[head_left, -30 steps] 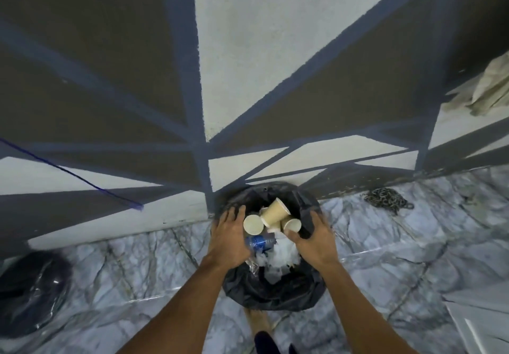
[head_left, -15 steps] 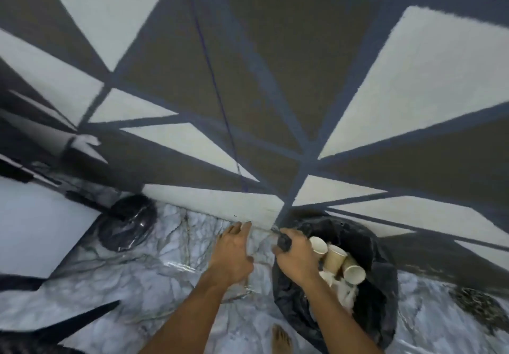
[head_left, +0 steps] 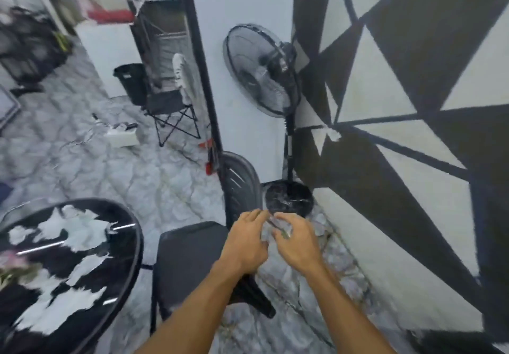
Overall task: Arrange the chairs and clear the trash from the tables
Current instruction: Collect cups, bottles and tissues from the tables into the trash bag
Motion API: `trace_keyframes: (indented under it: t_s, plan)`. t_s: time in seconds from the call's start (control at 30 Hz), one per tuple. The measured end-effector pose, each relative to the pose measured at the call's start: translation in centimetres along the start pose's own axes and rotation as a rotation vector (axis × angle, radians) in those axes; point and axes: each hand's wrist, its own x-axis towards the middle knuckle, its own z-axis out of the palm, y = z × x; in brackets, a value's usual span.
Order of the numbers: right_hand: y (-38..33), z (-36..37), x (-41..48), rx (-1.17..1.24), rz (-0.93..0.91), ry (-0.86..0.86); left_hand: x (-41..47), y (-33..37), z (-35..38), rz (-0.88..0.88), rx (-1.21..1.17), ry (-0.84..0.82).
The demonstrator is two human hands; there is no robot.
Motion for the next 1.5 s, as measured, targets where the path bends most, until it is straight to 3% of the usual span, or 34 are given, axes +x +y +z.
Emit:
trace_keyframes:
  t_s: [0.27, 0.57, 0.73, 0.9, 1.0, 1.07, 1.37, 1.5]
  plan:
    - [-13.8, 17.9, 0.5, -0.004, -0.3, -0.407, -11.3, -17.3, -10.7, -0.441, 0.048, 0.221]
    - [-23.8, 33.6, 2.1, 0.042, -0.464, -0.793, -19.4, -28.6, -17.1, -0.808, 0.029, 0.434]
    - [-28.0, 40.5, 3.8, 0.009, -0.526, -0.893, -21.7, -33.5, -20.5, -0.997, 0.038, 0.646]
    - [-30.7, 46.7, 5.2, -0.073, -0.504, -0.898, -24.8, -37.8, -22.1, -1.25, 0.03, 0.878]
    - [-31.1, 50.4, 6.0, -0.154, -0.434, -0.854, -27.2, -41.2, -21.5, -1.489, -0.088, 1.139]
    - [-31.0, 52.6, 6.6, -0.224, -0.39, -0.795, -28.8, -43.8, -20.9, -1.582, -0.152, 1.218]
    - [-30.4, 60.2, 8.3, -0.564, -0.397, -0.598, -31.3, -50.8, -20.9, -1.514, -0.312, 1.285]
    - [-29.8, 61.0, 9.6, -0.6, -0.266, -0.544, -31.3, -51.7, -21.2, -1.476, -0.313, 1.267]
